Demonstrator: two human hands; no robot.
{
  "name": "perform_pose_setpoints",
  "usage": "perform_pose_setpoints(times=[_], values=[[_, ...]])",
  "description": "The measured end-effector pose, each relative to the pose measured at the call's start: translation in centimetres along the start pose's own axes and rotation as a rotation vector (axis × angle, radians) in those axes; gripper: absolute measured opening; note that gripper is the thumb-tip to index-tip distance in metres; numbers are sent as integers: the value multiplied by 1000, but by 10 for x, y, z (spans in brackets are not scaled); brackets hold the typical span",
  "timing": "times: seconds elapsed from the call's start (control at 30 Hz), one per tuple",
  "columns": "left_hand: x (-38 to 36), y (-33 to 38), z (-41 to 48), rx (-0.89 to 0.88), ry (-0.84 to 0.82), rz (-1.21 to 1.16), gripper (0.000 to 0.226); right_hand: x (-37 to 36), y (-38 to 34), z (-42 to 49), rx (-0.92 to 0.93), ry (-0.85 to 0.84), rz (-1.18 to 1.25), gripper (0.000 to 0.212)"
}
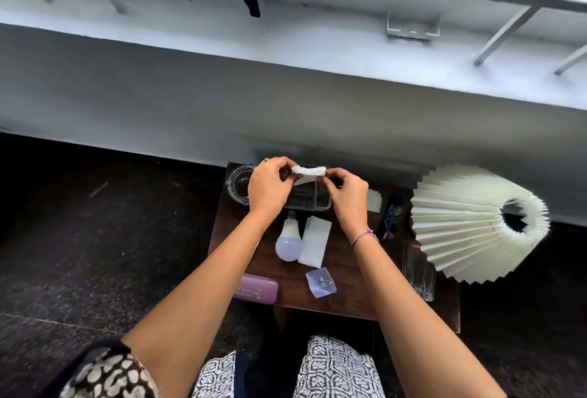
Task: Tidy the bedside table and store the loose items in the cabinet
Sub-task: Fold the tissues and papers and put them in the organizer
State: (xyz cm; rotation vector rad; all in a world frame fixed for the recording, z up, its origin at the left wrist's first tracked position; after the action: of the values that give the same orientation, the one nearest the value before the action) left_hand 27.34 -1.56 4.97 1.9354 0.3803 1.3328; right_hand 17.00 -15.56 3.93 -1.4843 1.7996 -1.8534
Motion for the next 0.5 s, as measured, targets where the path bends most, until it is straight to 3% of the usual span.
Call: perform_pose_setpoints(times=[0.23, 0.5], values=[[6, -4, 13, -3, 56, 9, 13, -6, -6, 13, 15, -1, -25, 12], [-16, -15, 15, 27, -1, 38, 17, -15, 16, 22, -29, -46, -92, 18]])
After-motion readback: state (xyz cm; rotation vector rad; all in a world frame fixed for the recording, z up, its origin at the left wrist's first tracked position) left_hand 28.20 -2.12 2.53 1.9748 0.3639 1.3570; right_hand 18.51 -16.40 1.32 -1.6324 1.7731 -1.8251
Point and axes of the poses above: each hand's wrist, its own z-axis towards the middle knuckle, its own x-axis out of the back of the hand, y = z × x, the point moved 8 cm from there along z, towards the middle knuckle, and after that the axes turned 2 degrees about -x, right-handed, at the moved point
